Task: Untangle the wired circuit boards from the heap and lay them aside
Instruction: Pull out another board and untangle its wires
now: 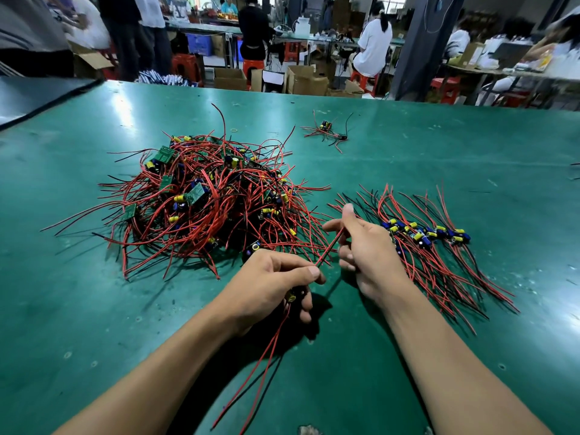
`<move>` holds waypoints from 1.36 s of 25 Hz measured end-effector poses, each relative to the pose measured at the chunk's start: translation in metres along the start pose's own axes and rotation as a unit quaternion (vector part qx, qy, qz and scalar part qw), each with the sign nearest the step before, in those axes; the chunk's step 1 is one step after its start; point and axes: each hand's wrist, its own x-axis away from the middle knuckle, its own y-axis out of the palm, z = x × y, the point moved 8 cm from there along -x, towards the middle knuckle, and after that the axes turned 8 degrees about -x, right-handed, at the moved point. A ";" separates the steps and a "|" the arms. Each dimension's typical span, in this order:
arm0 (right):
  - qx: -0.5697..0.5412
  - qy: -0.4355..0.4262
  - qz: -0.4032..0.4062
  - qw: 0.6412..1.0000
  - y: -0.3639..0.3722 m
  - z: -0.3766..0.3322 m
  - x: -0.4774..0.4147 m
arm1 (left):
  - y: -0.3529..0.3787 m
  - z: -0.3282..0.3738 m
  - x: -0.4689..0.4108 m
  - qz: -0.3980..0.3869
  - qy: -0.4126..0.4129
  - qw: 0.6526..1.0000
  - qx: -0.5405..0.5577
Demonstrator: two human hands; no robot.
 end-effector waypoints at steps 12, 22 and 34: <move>-0.053 0.127 -0.057 0.989 0.005 0.002 0.011 | -0.002 0.000 0.001 0.054 -0.047 0.995 0.063; 0.274 0.014 -0.186 0.943 0.030 -0.008 0.039 | -0.006 -0.001 -0.004 0.053 -0.017 0.995 0.082; 0.370 -0.231 0.123 0.891 -0.034 -0.064 0.015 | -0.035 0.049 0.035 0.344 0.206 0.886 -0.234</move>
